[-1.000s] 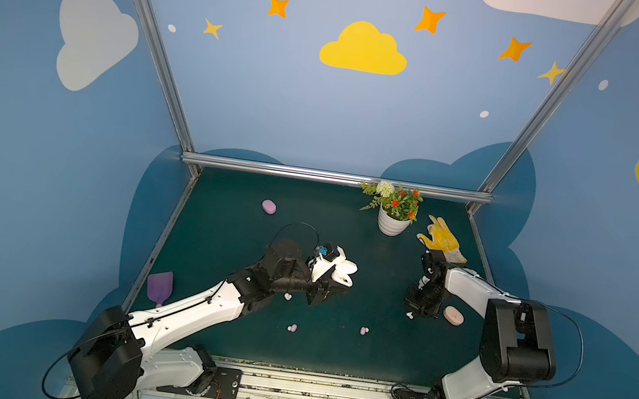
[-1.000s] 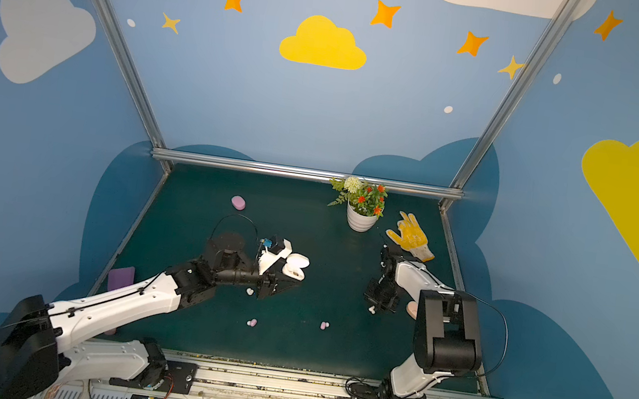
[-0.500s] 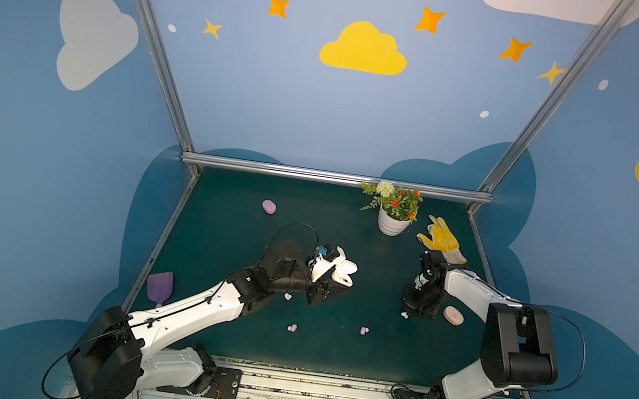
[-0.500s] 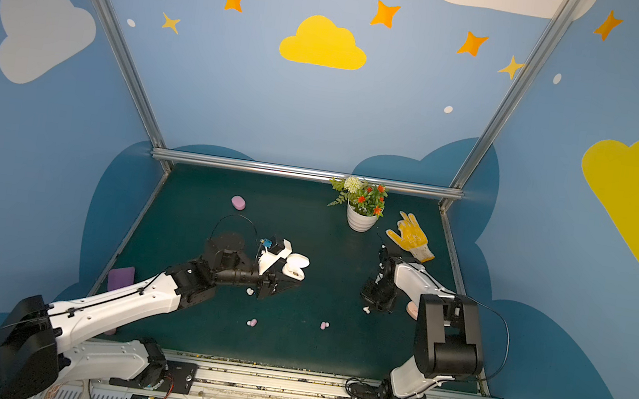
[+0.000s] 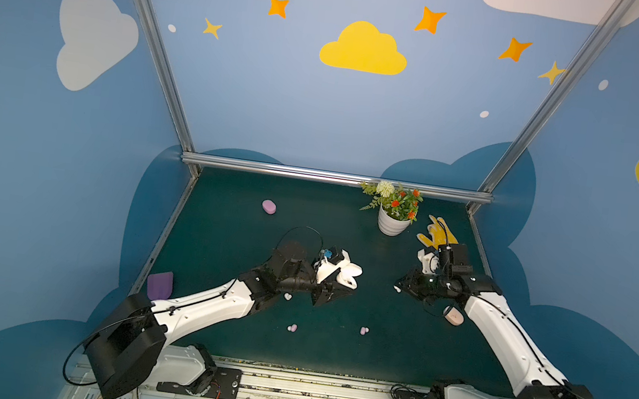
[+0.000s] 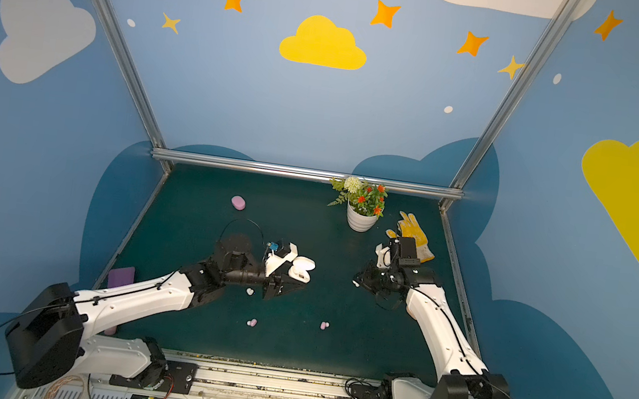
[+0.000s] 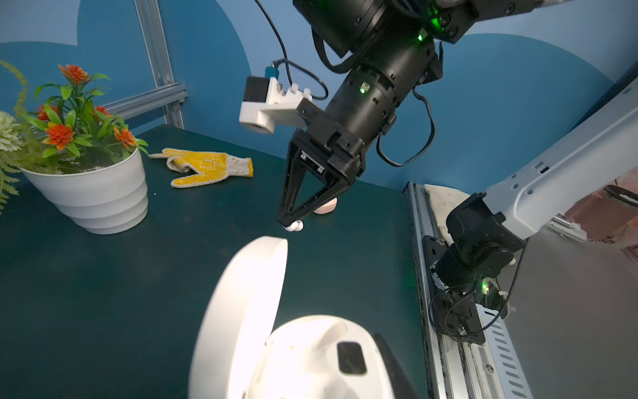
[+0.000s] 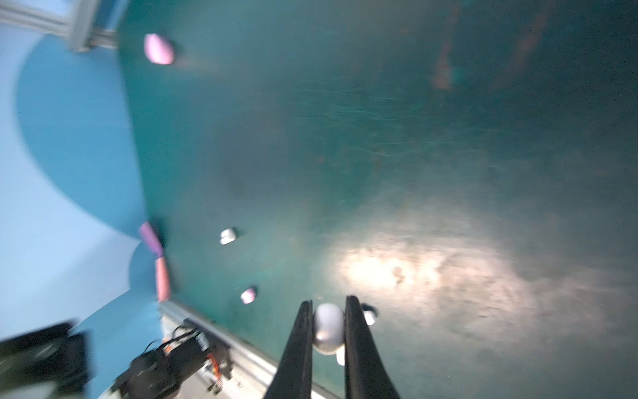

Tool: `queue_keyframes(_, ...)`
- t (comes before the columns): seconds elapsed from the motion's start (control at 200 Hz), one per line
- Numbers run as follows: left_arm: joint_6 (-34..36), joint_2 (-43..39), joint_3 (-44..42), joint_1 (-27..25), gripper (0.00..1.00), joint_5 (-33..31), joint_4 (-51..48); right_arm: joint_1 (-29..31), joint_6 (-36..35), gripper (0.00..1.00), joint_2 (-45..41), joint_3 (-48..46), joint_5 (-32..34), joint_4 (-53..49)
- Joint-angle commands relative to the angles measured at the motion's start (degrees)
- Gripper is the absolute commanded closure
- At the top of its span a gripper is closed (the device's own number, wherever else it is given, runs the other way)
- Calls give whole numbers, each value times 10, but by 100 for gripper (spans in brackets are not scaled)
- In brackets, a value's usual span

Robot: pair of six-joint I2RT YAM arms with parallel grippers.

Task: Insert the wireless bluetooth earbuds into the charging case
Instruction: 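Lift the earbud with the right gripper and carry it toward the open case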

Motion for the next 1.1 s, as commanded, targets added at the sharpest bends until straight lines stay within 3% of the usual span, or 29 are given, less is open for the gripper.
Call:
queue_keyframes(0.0,1,8,-5,6,83,32,85,16,3,94,-21,46,-75,14)
queue_keyframes(0.25,-76,74,-3,24,83,82,240,58,16,94,-57,103,-119,22)
queue_keyframes(0.486,-135,134,24,33,83,116,343,83,31,93,-85,117,-121,29)
queue_keyframes(1.091,-192,182,67,28,82,168,419,129,48,94,-59,135,-134,80)
